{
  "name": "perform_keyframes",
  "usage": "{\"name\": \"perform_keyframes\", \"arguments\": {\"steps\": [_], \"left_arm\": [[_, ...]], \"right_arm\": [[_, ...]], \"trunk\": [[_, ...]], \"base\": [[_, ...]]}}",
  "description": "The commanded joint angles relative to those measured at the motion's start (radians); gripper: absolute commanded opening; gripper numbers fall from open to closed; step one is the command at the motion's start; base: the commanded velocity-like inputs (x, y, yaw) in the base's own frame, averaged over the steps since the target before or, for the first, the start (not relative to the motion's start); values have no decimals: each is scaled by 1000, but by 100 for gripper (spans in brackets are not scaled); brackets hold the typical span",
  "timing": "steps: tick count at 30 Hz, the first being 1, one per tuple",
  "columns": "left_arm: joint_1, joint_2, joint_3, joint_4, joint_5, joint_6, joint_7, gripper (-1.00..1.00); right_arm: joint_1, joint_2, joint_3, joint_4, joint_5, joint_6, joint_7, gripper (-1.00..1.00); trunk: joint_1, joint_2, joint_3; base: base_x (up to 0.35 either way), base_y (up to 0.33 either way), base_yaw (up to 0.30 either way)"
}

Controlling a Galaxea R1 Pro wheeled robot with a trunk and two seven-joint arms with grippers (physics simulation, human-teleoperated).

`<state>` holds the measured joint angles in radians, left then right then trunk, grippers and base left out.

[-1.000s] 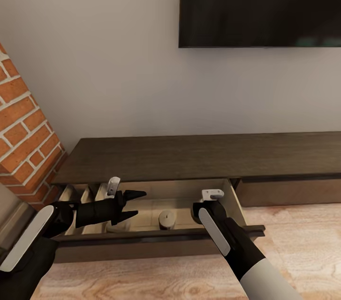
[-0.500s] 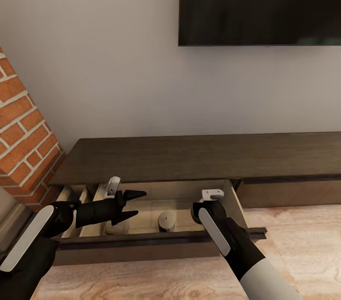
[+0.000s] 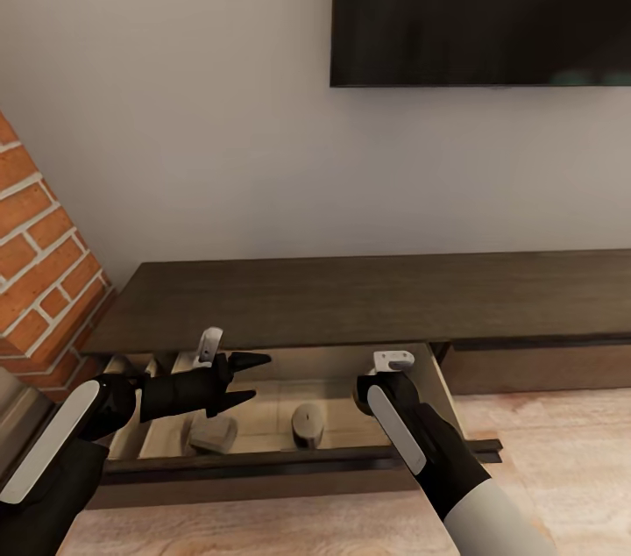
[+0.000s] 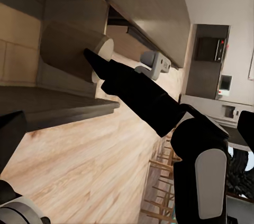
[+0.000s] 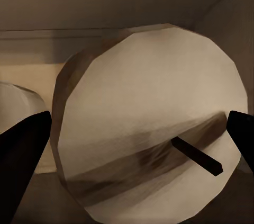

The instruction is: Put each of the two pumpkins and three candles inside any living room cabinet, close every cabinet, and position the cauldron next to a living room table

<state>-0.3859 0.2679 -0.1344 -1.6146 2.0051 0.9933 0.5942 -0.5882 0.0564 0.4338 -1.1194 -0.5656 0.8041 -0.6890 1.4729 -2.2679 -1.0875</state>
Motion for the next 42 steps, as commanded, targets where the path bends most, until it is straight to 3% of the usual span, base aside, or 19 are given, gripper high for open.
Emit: {"name": "perform_keyframes", "arguments": {"steps": [1,16,25,31,42], "left_arm": [[-1,1,-1,-1,11,-1,10,100],[-1,1,0,-2,11,-1,10,100],[-1,1,-1,-2,11,-1,10,100],[-1,1,-2,-2,11,-1,10,100],[-1,1,-2,-2,11,-1,10,100]], "right_arm": [[-1,-1,2,-1,-10,1,-11,-100],[-1,-1,2,0,-10,1,-11,-100],[-1,0,2,13,-9,-5,-13,-100],[-5,0,0,89,21,-43,-18,-100],[-5,0,0,110,32,-79,-17,-100]], "trunk": [[0,0,-1],[0,0,-1],[35,-63,-29],[58,-105,-48],[100,-182,-82]], "base": [[130,0,0],[59,0,0],[0,0,0],[0,0,0],[0,0,0]]}}
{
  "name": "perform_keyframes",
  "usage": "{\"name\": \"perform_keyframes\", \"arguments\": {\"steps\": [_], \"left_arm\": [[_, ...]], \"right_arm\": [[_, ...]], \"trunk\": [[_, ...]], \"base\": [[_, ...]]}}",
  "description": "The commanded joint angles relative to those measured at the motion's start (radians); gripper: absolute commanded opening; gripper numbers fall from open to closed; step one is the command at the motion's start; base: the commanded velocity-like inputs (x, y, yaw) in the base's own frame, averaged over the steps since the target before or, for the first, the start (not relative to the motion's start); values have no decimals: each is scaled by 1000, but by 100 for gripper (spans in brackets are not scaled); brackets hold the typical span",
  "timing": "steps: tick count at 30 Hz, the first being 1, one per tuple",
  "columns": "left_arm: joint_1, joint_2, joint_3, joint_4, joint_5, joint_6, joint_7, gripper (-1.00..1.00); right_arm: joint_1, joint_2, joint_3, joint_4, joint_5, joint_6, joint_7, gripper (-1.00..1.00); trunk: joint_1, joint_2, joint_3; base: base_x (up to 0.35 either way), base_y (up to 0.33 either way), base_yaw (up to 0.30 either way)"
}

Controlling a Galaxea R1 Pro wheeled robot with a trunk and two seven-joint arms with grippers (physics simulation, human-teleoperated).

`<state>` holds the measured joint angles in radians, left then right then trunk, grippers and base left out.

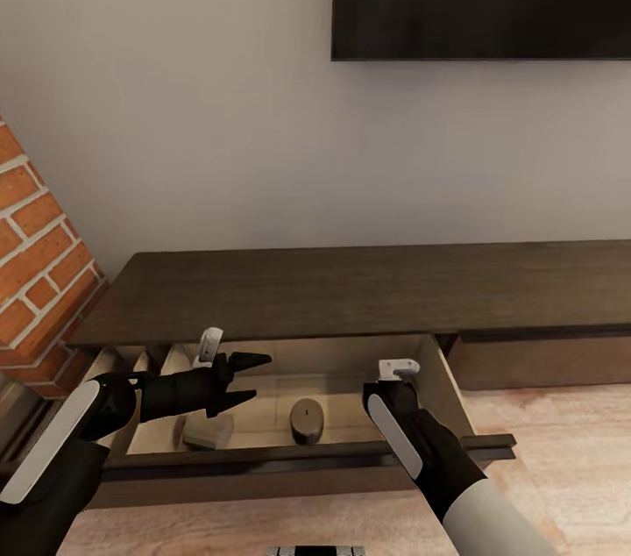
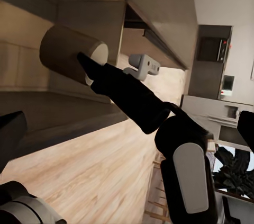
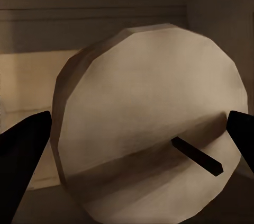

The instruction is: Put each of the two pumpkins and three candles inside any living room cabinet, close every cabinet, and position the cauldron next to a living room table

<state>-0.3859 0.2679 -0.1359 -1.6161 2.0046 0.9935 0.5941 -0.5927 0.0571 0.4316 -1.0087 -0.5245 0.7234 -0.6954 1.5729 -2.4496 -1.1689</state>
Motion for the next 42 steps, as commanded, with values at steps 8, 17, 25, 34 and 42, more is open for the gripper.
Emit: {"name": "perform_keyframes", "arguments": {"steps": [8,17,25,34,42], "left_arm": [[-1,1,1,-1,11,-1,10,100],[-1,1,1,-1,11,-1,10,100],[-1,1,1,0,11,-1,10,100],[-1,1,1,-1,11,-1,10,100],[-1,1,0,-1,11,-1,10,100]], "right_arm": [[-1,0,2,5,-9,-39,-3,-100],[-1,0,2,5,-9,-41,-3,-100],[-1,0,2,5,-9,-40,-3,-100],[-1,0,2,7,-10,-39,-3,-100],[-1,0,2,10,-11,-39,-3,-100]], "trunk": [[15,-29,-13],[15,-29,-13],[15,-29,-13],[28,-51,-27],[30,-52,-50]], "base": [[0,0,0],[100,0,0],[79,0,0],[8,0,0],[0,0,0]]}}
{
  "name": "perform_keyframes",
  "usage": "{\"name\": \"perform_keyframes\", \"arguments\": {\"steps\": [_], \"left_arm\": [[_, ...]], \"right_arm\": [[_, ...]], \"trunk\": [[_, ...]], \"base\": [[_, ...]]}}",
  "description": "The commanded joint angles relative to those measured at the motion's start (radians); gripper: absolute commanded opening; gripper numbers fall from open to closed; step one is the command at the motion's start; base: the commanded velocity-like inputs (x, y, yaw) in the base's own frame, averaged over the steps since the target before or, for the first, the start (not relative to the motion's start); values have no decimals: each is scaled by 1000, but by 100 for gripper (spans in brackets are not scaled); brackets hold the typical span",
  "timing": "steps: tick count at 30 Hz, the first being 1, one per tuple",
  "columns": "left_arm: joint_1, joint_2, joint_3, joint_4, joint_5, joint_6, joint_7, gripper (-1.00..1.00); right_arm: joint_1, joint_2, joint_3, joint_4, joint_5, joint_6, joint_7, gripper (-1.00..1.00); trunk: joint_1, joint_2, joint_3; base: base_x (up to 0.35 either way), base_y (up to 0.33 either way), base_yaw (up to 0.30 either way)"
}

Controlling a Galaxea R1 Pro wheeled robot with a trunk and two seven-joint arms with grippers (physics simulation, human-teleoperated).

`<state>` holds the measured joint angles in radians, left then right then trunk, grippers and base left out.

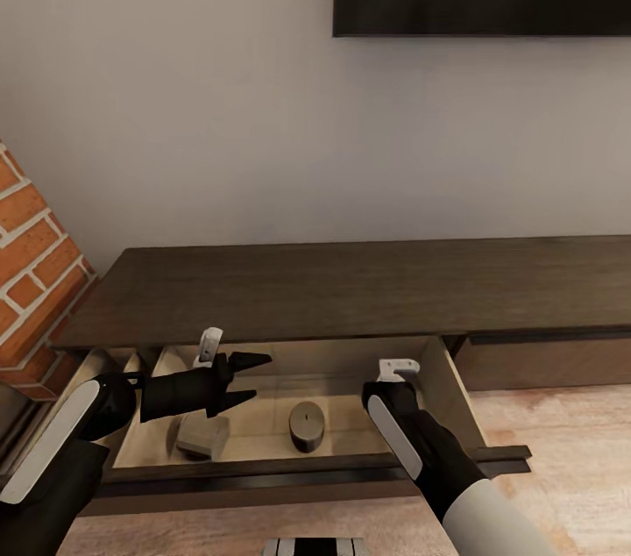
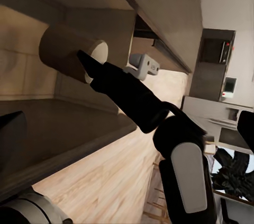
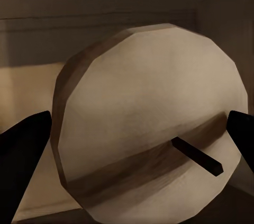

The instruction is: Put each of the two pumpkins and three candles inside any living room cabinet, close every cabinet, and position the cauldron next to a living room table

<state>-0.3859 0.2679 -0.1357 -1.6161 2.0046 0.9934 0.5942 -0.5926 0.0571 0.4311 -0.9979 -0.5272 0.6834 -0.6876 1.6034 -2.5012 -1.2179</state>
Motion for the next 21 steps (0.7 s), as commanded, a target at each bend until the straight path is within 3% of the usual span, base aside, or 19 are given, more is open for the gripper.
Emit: {"name": "perform_keyframes", "arguments": {"steps": [1,20,21], "left_arm": [[-1,1,0,-1,11,-1,10,100],[-1,1,1,-1,11,-1,10,100],[-1,1,1,-1,11,-1,10,100]], "right_arm": [[-1,0,2,3,-8,1,-10,-100],[-10,0,1,50,-5,-1,-10,-100],[-10,0,1,50,-6,-1,-10,100]], "trunk": [[0,0,-1],[0,0,-1],[0,0,-1]], "base": [[0,0,0],[0,0,0],[0,0,0]]}}
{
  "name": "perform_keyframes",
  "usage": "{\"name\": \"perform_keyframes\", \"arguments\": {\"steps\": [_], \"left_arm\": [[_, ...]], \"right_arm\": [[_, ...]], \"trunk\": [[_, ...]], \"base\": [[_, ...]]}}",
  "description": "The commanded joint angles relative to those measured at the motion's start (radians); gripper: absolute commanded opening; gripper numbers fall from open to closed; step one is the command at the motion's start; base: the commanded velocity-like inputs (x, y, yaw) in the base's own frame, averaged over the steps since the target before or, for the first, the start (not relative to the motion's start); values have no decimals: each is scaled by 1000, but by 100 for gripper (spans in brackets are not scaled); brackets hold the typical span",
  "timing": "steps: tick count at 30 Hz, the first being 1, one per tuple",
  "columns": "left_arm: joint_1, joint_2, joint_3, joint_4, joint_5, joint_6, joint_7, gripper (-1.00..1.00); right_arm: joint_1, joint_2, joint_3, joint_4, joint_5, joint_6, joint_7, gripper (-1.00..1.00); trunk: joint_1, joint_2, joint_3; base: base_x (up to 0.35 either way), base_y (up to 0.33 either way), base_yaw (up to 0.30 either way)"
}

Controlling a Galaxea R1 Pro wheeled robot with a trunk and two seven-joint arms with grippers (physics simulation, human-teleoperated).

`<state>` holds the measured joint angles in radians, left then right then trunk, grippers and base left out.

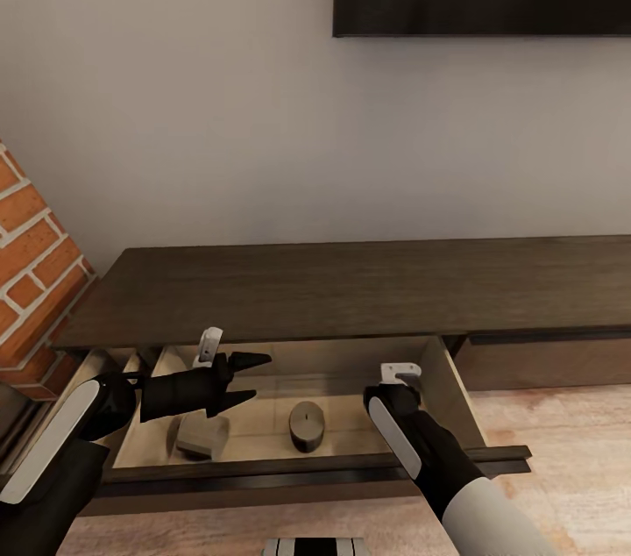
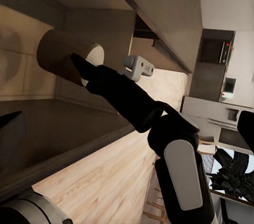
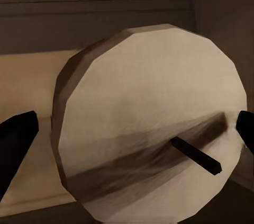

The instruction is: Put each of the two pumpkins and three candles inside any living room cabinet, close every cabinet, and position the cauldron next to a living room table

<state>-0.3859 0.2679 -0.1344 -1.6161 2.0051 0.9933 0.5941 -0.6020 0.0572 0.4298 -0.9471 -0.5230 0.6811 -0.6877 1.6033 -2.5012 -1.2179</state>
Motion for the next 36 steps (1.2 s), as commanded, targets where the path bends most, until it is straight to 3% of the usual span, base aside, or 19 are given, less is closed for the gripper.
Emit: {"name": "perform_keyframes", "arguments": {"steps": [1,9,16,30,36], "left_arm": [[-1,1,-1,-1,11,-1,10,100],[-1,1,1,-1,11,-1,10,100],[-1,1,1,1,11,-1,10,100],[-1,-1,-5,4,11,-2,16,100],[-1,0,-42,2,11,-2,18,100]], "right_arm": [[-1,0,3,-1,-10,2,-10,100],[-1,0,3,-1,-11,2,-10,100],[-1,0,3,-1,-11,2,-10,100],[-1,1,3,-18,-25,45,-7,100],[-1,2,3,-47,-28,81,45,100]], "trunk": [[0,0,-1],[0,0,-1],[-4,2,26],[-57,100,70],[-80,142,89]], "base": [[0,0,0],[0,0,0],[0,0,0],[0,0,0],[0,0,0]]}}
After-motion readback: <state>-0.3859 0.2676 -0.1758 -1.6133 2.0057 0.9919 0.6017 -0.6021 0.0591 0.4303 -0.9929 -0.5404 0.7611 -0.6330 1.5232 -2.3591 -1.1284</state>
